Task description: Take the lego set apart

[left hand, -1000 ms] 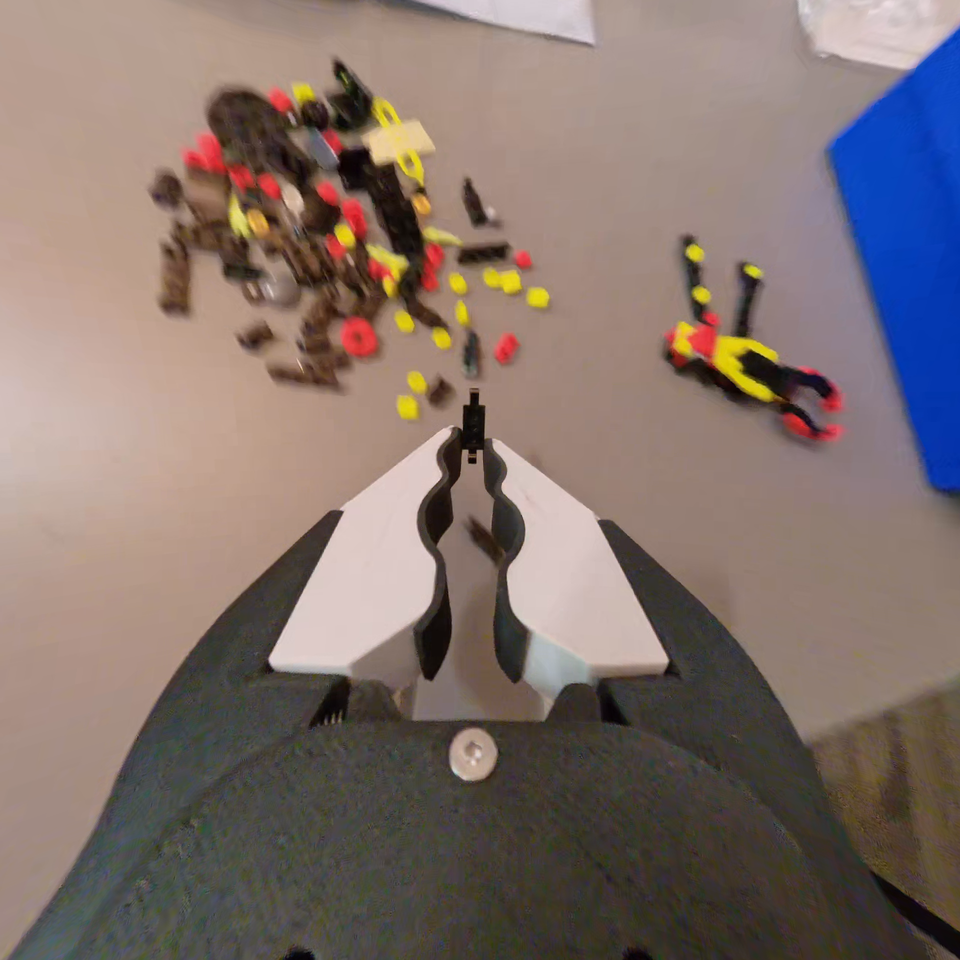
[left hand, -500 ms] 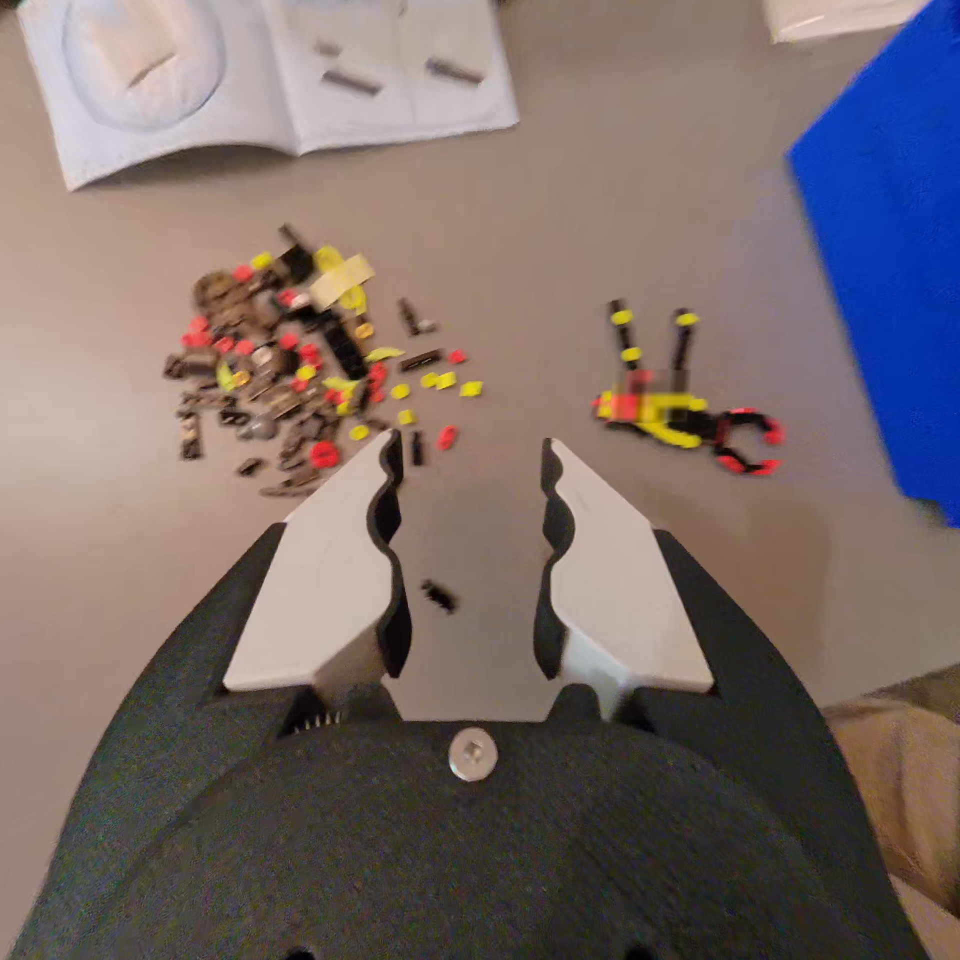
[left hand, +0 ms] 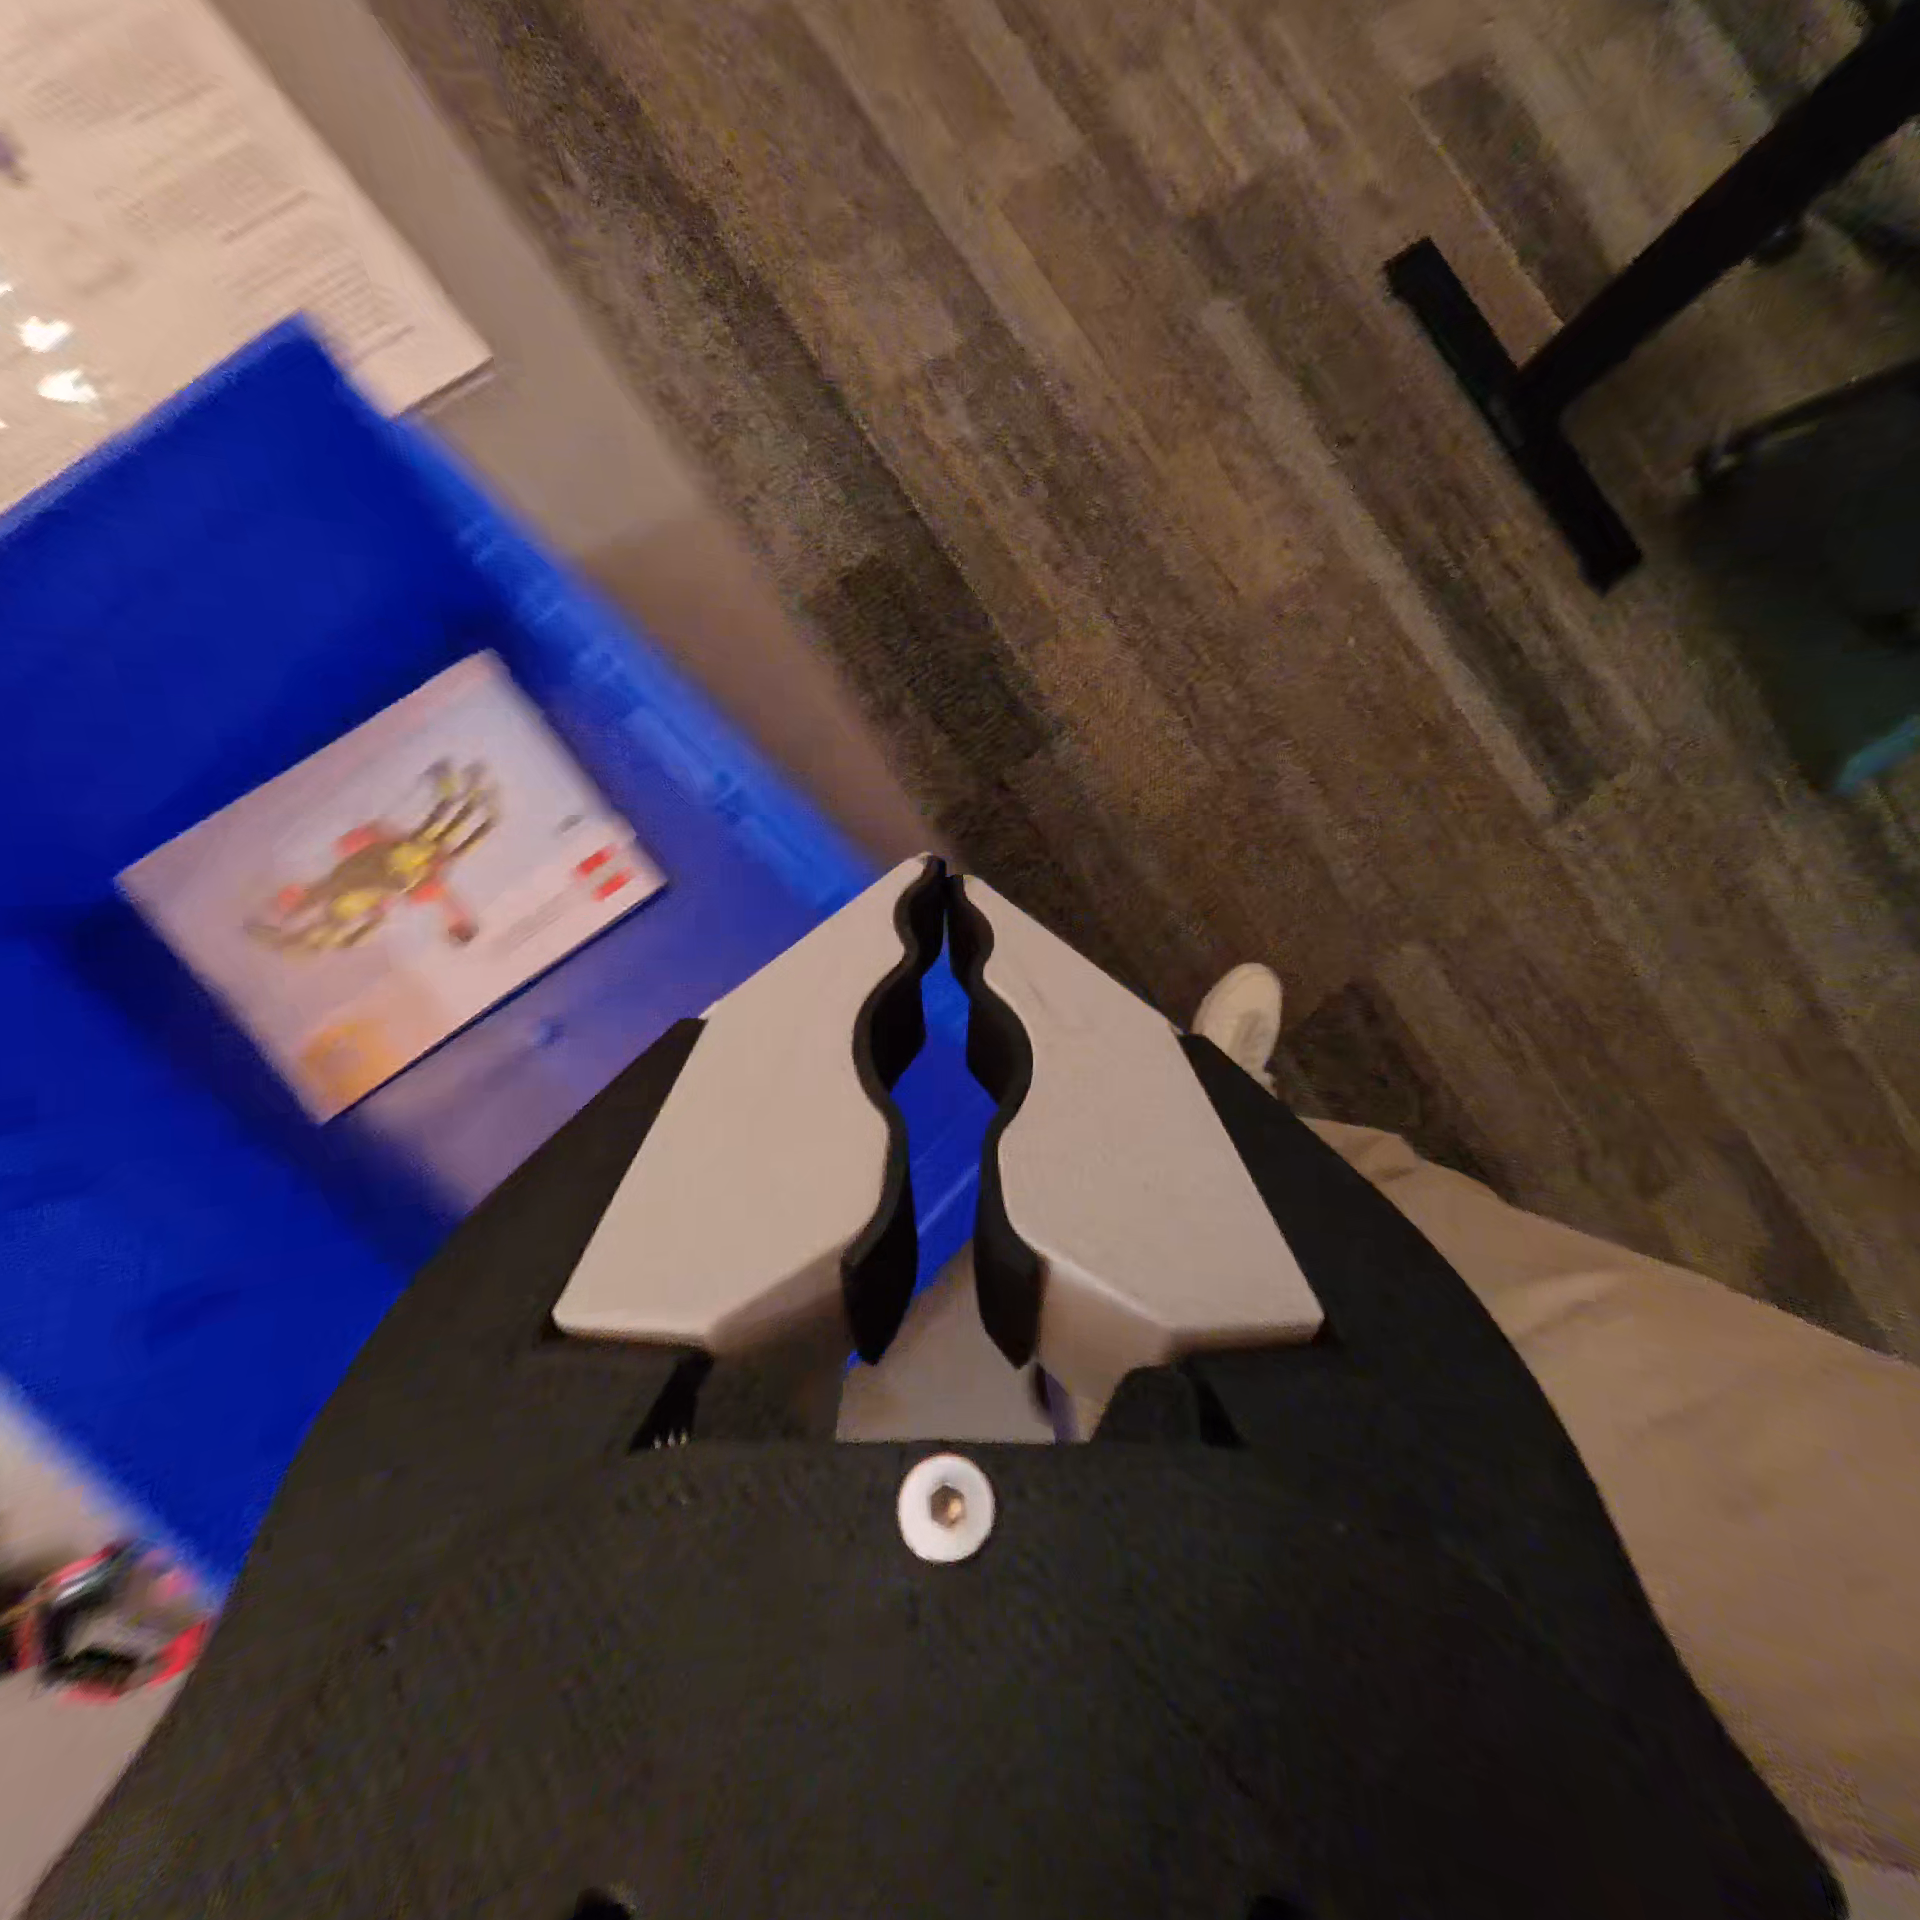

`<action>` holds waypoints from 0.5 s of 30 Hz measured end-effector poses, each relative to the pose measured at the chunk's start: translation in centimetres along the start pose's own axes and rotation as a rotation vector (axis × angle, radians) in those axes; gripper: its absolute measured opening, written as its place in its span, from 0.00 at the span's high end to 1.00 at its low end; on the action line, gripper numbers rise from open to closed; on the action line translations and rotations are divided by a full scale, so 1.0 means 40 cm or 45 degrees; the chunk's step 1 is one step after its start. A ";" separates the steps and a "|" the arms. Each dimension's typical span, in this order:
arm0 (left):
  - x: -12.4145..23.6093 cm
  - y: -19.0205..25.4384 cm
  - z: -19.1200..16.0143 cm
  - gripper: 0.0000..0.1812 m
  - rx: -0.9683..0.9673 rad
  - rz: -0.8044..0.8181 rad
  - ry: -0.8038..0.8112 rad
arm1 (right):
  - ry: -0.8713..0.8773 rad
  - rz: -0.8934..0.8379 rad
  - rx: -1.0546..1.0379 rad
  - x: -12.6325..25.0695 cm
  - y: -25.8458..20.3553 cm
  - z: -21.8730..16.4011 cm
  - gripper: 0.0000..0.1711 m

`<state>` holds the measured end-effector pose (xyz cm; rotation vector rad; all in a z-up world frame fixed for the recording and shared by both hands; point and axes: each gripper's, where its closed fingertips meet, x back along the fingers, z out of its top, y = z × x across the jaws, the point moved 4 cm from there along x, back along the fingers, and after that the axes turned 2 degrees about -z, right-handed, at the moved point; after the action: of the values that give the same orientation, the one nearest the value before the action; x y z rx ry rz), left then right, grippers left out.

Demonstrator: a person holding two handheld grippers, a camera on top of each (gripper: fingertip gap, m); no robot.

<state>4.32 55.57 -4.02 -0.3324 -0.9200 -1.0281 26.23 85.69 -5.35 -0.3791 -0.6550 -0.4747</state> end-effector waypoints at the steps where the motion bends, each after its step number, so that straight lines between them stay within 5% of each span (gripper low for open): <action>1: -0.029 0.054 0.041 1.00 -0.012 0.004 -0.015 | -0.026 0.075 0.058 -0.011 0.022 0.042 0.63; 5: -0.132 0.187 0.178 1.00 -0.260 0.108 -0.126 | 0.104 0.155 0.285 -0.035 0.115 0.224 0.69; 8: -0.182 0.214 0.262 1.00 -0.207 0.214 -0.052 | 0.218 0.214 0.524 -0.061 0.136 0.387 0.67; 12: -0.281 0.225 0.368 0.90 0.118 0.213 0.047 | 0.465 0.201 0.645 -0.138 0.132 0.632 0.51; 15: -0.367 0.241 0.513 0.76 0.241 0.128 0.190 | 0.396 0.544 0.630 -0.185 0.082 0.768 0.36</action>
<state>-0.63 82.03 -1.68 -0.1400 -0.8493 -0.8545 7.88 105.22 11.68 0.0314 -0.3547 0.0457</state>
